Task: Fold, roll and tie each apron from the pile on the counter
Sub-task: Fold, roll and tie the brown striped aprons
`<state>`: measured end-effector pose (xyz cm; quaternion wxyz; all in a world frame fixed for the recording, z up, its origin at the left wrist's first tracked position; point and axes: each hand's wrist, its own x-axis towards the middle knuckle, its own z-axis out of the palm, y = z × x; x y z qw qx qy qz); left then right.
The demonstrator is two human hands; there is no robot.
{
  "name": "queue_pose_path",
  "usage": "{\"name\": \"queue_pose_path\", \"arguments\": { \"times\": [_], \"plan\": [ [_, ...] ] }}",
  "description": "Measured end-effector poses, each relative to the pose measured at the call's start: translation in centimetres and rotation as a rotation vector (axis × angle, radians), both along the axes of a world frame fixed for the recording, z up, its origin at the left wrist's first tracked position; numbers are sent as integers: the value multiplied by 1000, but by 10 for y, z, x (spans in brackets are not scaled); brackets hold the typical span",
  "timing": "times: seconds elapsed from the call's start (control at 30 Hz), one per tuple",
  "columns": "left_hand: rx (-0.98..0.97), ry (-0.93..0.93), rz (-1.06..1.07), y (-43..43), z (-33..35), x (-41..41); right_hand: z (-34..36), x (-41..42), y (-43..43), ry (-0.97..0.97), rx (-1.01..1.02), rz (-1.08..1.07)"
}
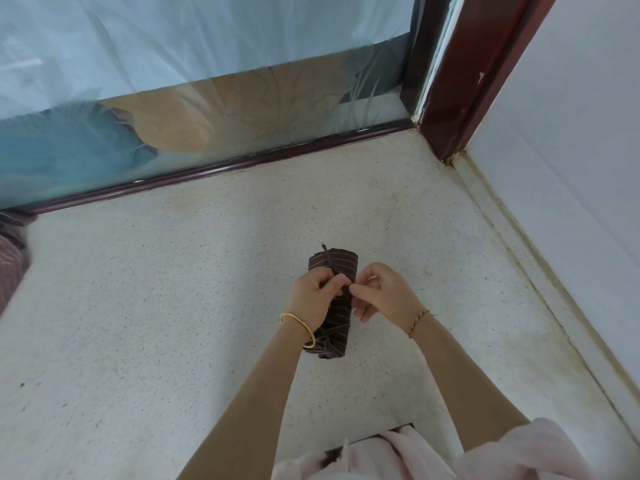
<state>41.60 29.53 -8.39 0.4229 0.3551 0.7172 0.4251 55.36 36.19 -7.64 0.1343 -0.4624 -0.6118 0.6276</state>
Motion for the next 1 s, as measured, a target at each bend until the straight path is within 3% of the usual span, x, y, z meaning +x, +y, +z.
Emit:
{"name": "queue_pose_path", "arguments": {
  "times": [0.07,0.2,0.4,0.67,0.83,1.0],
  "plan": [
    [-2,-93,28,-1,2,1,0,2,4,42,-19,-26],
    [1,-193,62,-3,5,3,-3,1,7,-37,148,82],
    [-30,-360,146,-2,10,3,-3,-8,4,-96,268,36],
    [-66,-482,126,-4,12,-10,-3,-2,3,-32,340,260],
    [-10,-197,-2,-5,13,-11,-7,-12,4,-40,160,147],
    [219,462,-141,-7,7,-5,-10,-23,1,-19,136,93]
  ]
}}
